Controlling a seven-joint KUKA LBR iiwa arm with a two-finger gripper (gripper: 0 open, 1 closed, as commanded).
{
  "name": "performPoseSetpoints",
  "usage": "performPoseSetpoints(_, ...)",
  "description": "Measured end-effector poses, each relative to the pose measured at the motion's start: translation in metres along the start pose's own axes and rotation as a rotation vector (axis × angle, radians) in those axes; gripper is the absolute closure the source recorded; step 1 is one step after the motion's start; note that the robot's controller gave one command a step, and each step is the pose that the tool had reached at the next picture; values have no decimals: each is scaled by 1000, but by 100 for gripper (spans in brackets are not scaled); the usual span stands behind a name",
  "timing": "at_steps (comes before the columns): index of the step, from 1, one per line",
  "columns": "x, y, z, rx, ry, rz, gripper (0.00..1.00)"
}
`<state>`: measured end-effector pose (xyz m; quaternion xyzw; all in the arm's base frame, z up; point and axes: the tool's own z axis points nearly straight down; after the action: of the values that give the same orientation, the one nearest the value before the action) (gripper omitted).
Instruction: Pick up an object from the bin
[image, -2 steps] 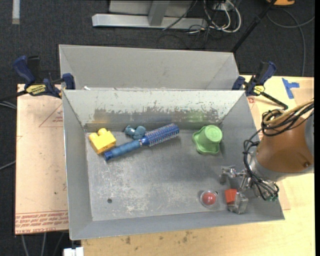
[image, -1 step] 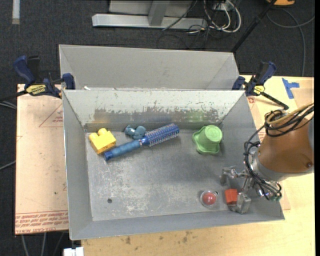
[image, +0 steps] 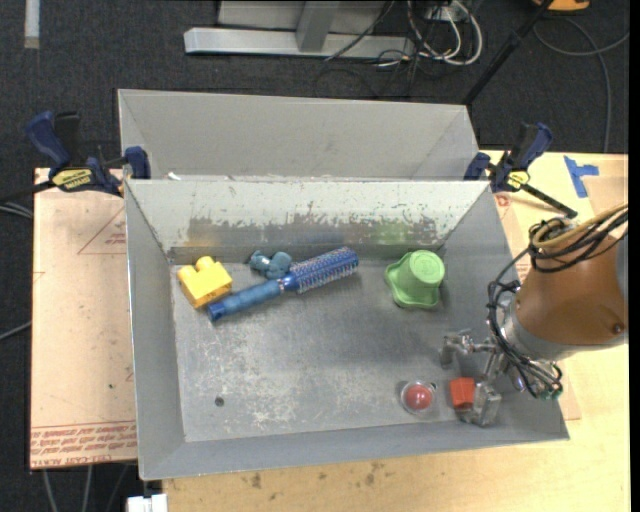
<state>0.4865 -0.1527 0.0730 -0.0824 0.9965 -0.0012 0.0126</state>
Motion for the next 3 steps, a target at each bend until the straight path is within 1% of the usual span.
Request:
performPoseSetpoints(2, -2, 0, 0, 1, -5, 0, 0)
performPoseSetpoints(3, -2, 0, 0, 1, -5, 0, 100)
